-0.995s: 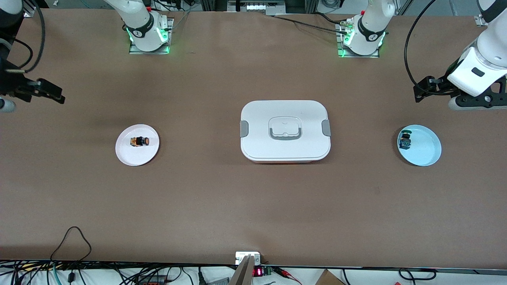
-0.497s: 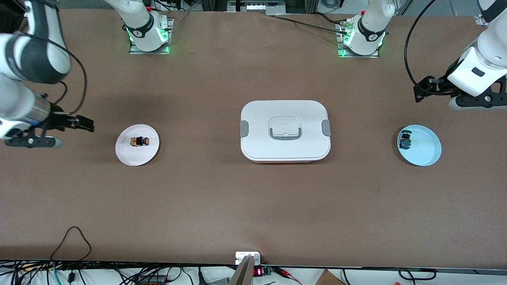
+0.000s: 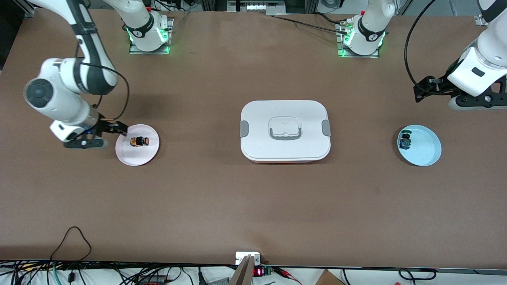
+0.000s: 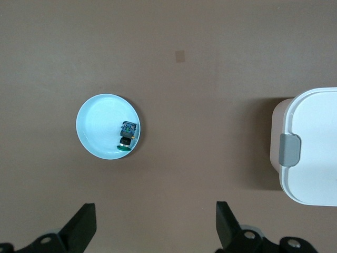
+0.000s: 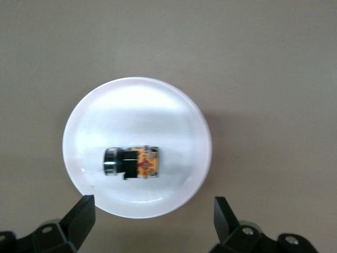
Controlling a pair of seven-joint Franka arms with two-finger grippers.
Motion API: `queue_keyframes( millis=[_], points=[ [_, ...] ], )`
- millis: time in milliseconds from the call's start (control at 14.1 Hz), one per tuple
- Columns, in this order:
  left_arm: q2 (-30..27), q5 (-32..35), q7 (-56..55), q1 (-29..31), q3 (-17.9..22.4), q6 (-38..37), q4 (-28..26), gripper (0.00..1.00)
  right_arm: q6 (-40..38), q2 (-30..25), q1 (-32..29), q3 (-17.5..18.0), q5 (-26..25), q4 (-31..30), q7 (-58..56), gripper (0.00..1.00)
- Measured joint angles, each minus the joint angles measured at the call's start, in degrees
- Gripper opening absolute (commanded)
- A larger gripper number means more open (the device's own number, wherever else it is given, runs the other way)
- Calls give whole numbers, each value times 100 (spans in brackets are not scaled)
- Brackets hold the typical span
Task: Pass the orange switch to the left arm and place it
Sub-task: 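Lower the right gripper over the orange switch on the white plate, then close the right gripper on the orange switch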
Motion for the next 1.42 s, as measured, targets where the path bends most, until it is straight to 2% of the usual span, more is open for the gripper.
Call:
queue_keyframes(
  millis=[426,782,1421],
  points=[
    [0,0,0,0,0,-1,1,100,711,578,160,-18,0,-19,47,100],
    [0,0,0,0,0,-1,1,100,895,756,151,-31,281,-18,47,100],
    [0,0,0,0,0,-1,1,100,1113,1127,156,-17,297,-17,47,100]
  ],
)
